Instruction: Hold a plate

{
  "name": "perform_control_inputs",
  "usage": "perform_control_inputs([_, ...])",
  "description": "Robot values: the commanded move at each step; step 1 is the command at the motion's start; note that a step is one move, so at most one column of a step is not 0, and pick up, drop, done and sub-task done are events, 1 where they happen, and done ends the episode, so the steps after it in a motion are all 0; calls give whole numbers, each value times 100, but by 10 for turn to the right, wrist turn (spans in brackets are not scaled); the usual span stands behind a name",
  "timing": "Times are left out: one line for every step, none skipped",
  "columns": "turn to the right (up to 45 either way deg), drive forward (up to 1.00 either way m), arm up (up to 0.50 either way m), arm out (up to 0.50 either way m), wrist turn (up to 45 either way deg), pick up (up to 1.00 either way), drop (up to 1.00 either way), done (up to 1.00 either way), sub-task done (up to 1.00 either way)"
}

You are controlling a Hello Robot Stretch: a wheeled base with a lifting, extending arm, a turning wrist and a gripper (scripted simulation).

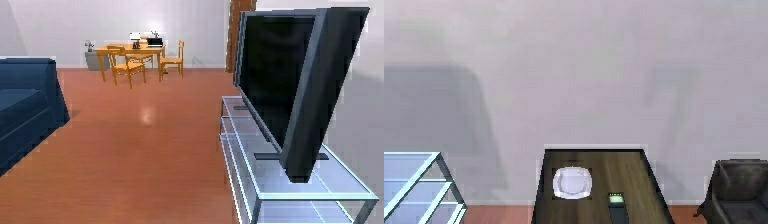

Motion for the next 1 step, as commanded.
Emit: perform_control_inputs([0,0,50,0,0,0,0,0,0])
